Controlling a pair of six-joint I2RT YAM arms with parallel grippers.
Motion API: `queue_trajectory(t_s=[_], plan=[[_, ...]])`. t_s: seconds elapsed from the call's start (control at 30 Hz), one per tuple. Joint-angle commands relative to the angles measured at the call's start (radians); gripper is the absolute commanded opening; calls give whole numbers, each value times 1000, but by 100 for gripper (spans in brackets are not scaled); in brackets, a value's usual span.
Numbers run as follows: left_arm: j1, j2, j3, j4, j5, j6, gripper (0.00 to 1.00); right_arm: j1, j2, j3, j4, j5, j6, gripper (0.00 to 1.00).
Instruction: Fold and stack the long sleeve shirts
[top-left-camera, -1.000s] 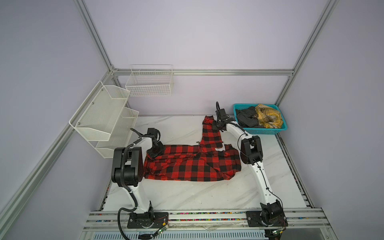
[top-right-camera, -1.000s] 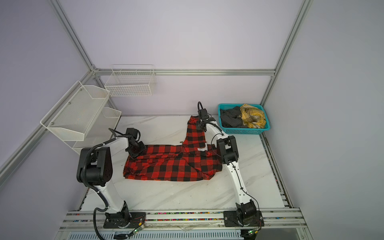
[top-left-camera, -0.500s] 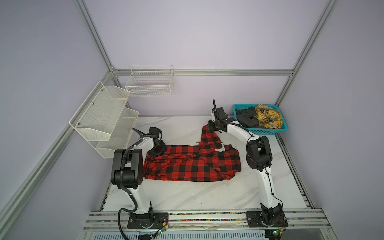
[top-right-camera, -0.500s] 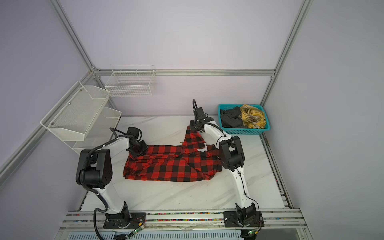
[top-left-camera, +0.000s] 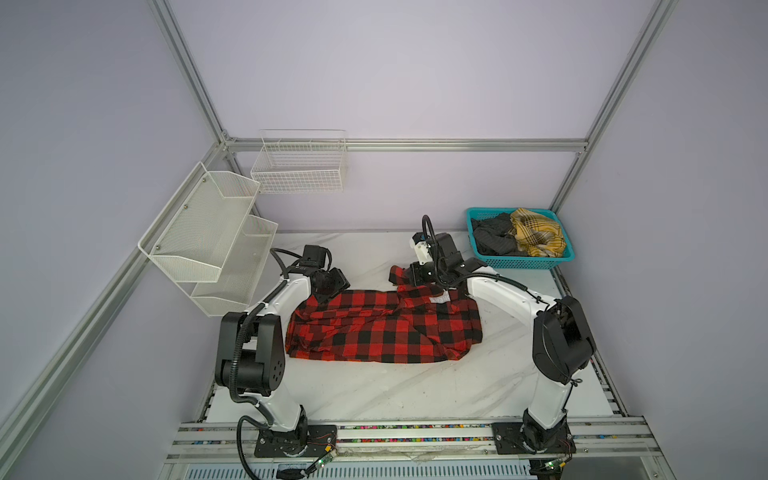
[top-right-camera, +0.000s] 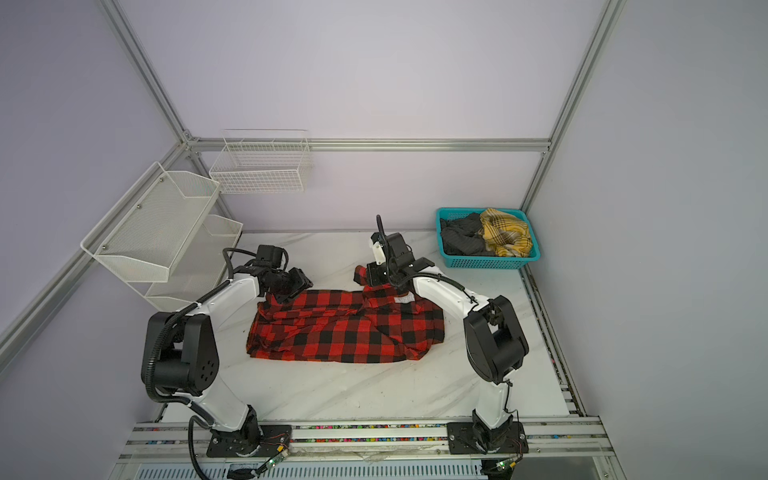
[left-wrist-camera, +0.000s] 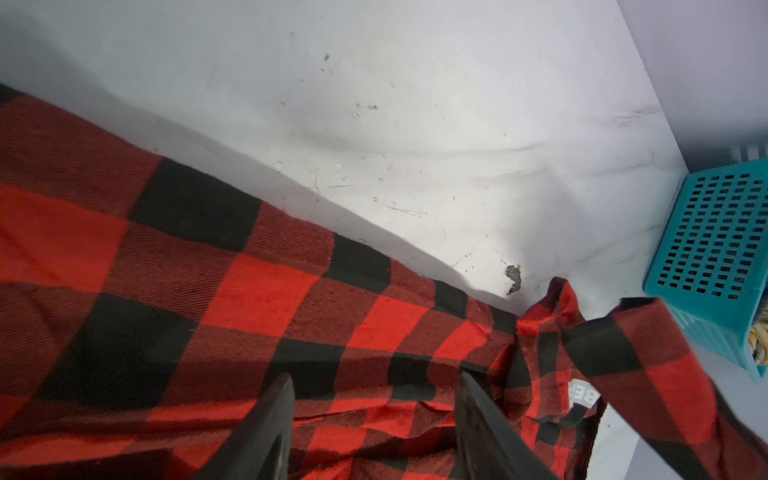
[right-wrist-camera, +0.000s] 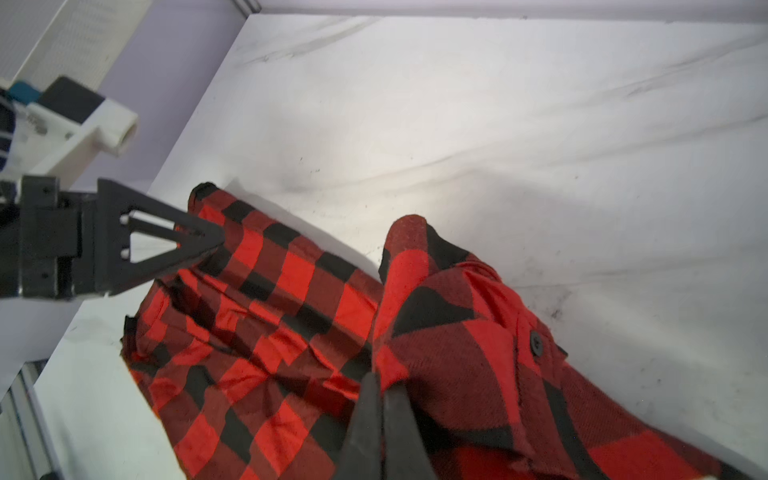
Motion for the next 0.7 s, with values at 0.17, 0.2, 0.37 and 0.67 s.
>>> queue_trajectory(t_s=[0.17, 0.2, 0.37, 0.67], plan=[[-82, 69, 79, 85, 98, 34, 61, 76, -157, -384, 131, -50, 122, 46], [-98, 78, 92, 102, 115, 41, 61, 76, -187, -393, 133, -35, 141, 47], [-155, 167, 236, 168, 190, 92, 60, 51, -262, -323, 108, 44, 276, 47], [-175, 276, 428, 168, 238, 142, 60, -98, -13, -112, 45, -67, 381, 52]])
